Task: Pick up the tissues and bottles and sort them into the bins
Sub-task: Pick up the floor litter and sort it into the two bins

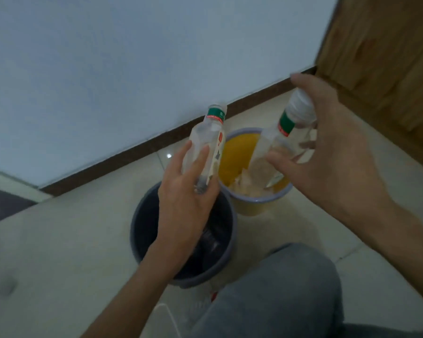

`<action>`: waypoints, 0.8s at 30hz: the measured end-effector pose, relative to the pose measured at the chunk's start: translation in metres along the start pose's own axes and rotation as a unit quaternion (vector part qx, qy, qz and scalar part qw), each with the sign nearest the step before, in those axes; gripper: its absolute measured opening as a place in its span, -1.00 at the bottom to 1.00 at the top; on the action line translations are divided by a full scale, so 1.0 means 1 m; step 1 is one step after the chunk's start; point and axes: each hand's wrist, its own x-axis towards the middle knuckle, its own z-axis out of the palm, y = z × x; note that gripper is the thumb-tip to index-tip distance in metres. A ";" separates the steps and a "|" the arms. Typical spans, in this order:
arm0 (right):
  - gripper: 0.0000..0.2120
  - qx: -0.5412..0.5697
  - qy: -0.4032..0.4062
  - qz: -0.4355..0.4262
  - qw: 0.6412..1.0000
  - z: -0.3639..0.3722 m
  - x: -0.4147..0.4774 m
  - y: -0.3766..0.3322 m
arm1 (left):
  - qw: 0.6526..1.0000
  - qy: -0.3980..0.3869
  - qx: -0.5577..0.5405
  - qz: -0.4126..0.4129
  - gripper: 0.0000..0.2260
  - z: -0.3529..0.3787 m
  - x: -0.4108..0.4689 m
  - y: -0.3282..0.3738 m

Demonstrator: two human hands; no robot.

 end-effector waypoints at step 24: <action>-0.03 0.000 -0.196 0.037 0.980 0.209 -0.063 0.004 | 0.990 -0.067 0.051 -0.117 -0.39 0.006 -0.134 -0.130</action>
